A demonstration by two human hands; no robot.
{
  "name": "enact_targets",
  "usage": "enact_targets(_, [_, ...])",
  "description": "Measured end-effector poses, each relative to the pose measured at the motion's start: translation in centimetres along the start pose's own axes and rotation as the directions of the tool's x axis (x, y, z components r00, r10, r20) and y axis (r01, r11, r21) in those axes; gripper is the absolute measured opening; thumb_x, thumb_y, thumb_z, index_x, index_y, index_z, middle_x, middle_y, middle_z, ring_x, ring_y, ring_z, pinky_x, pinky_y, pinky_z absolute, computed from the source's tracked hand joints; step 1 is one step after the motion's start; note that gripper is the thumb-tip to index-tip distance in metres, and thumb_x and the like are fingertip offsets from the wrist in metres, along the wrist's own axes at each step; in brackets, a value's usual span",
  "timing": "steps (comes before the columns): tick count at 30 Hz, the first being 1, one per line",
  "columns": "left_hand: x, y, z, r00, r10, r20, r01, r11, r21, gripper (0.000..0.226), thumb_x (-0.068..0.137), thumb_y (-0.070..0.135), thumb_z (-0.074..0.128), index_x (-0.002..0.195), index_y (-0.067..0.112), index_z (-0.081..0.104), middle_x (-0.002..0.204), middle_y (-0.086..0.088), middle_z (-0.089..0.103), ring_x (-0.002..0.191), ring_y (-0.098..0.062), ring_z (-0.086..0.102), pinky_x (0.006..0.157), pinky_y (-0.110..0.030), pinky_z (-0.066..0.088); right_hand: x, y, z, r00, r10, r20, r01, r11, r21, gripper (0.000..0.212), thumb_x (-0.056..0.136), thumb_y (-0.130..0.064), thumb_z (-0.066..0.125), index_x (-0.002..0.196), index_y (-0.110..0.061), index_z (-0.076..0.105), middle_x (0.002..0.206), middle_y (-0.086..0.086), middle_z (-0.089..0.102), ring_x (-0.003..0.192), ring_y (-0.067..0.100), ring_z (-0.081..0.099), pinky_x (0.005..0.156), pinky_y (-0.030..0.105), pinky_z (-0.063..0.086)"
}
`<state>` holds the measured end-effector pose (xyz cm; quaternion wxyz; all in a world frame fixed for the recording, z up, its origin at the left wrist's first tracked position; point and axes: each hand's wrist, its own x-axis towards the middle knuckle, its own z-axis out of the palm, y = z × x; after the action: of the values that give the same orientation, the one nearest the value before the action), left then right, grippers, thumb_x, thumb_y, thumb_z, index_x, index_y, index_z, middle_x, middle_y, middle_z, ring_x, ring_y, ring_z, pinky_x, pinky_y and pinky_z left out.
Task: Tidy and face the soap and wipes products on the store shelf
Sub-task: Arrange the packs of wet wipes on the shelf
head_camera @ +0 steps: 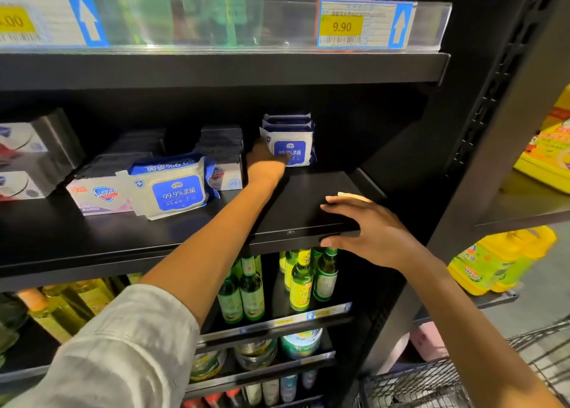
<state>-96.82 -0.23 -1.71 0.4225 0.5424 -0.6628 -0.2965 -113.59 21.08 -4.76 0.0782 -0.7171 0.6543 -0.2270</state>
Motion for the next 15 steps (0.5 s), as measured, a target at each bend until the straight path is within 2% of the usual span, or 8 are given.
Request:
enact_targets(3, [-2.8,0.7,-0.6,0.999,0.048,0.001,-0.048,0.997,0.056,0.058,0.094,0.023,0.076,0.142,0.003,0.05,0.142,-0.017,0.06,0.126,-0.032,0.062,0.093,-0.031,0.049,0.0,0.0,-0.1,1.0,0.0,0.002,0.0,1.0,0.001,0.074,0.08,-0.072,0.071,0.148,-0.048,0.051,0.158,-0.033,0.036,0.154,-0.007,0.018,0.128,0.038,0.025])
enact_targets(6, [-6.7,1.3,-2.1,0.993,0.115,0.013,-0.116,0.991,0.068,0.036,0.097,0.027,0.073,0.123,0.004,0.062,0.127,-0.013,0.067,0.104,-0.02,0.063,0.081,-0.027,0.049,-0.2,0.0,-0.1,1.0,-0.008,0.014,0.008,1.0,0.014,0.08,0.076,-0.078,0.066,0.149,-0.048,0.05,0.16,-0.029,0.038,0.154,-0.006,0.02,0.128,0.037,0.024])
enact_targets(7, [-8.0,1.4,-2.8,0.988,0.157,0.008,-0.158,0.986,0.048,0.034,0.097,0.027,0.073,0.121,0.006,0.064,0.125,-0.011,0.067,0.104,-0.017,0.063,0.084,-0.029,0.052,-0.3,0.0,0.0,1.0,-0.016,0.014,0.015,1.0,0.017,0.082,0.074,-0.08,0.063,0.149,-0.047,0.05,0.16,-0.028,0.038,0.154,-0.005,0.021,0.128,0.037,0.025])
enact_targets(9, [-10.6,1.1,-4.7,0.968,0.25,-0.013,-0.25,0.968,0.023,0.038,0.097,0.028,0.073,0.13,0.011,0.064,0.127,-0.006,0.067,0.112,-0.015,0.063,0.096,-0.034,0.055,-0.4,-0.1,0.0,0.999,-0.038,0.014,0.038,0.999,-0.007,0.081,0.077,-0.076,0.064,0.151,-0.045,0.048,0.161,-0.027,0.037,0.154,-0.003,0.021,0.128,0.039,0.026])
enact_targets(12, [-13.7,-0.8,-8.5,0.942,0.292,-0.165,-0.295,0.956,0.01,0.031,0.098,0.028,0.072,0.127,0.019,0.068,0.114,0.001,0.07,0.102,-0.012,0.065,0.091,-0.032,0.056,-0.4,-0.7,-0.2,0.999,-0.044,0.016,0.045,0.996,-0.082,0.076,0.086,-0.066,0.067,0.155,-0.042,0.044,0.162,-0.026,0.034,0.154,-0.001,0.021,0.125,0.027,0.02])
enact_targets(15, [-15.5,-3.5,-12.7,0.901,0.231,-0.367,-0.248,0.969,0.001,0.02,0.095,0.025,0.075,0.112,0.019,0.066,0.104,0.002,0.067,0.095,-0.015,0.063,0.087,-0.034,0.054,-0.7,-0.9,0.3,0.997,-0.062,-0.041,0.058,0.993,-0.101,0.078,0.082,-0.073,0.062,0.153,-0.041,0.048,0.16,-0.022,0.039,0.153,0.003,0.029,0.122,0.025,0.022])
